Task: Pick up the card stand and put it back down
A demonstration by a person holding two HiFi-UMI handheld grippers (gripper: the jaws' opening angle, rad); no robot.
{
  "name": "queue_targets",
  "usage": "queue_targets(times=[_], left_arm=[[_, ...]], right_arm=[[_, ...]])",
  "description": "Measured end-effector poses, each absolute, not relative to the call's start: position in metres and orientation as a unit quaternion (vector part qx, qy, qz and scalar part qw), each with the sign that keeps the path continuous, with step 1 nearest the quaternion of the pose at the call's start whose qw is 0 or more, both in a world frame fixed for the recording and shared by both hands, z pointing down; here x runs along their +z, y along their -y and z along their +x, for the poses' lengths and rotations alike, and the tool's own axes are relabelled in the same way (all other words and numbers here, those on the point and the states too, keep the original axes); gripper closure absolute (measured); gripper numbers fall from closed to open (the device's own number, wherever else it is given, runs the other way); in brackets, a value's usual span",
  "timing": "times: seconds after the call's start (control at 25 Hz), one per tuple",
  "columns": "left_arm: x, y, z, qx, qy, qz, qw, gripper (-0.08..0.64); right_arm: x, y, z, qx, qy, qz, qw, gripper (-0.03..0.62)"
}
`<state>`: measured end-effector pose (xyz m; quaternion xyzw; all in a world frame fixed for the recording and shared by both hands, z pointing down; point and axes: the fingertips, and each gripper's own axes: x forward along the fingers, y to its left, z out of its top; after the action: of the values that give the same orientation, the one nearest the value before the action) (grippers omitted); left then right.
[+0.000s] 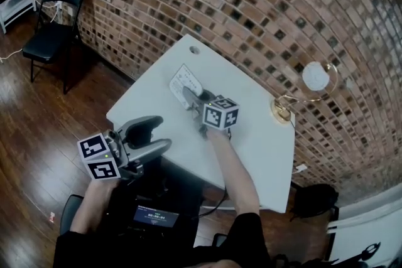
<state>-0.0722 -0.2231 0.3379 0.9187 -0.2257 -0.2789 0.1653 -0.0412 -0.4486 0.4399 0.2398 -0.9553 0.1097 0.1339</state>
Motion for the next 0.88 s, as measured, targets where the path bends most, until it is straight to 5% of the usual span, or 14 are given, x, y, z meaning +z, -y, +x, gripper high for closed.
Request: queue_targets(times=[0.4,0.88], left_arm=[[0.325,0.213,-0.048,-0.264,0.183,0.934,0.155,0.284],[0.305,0.208,0.011,-0.251,0.093,0.95,0.159,0.282]], right_arm=[[0.364,0.38,0.004,0.095,0.988,0.111,0.058,0.565],[0.287,0.342,0.106,0.097,0.986,0.125,0.052,0.565]])
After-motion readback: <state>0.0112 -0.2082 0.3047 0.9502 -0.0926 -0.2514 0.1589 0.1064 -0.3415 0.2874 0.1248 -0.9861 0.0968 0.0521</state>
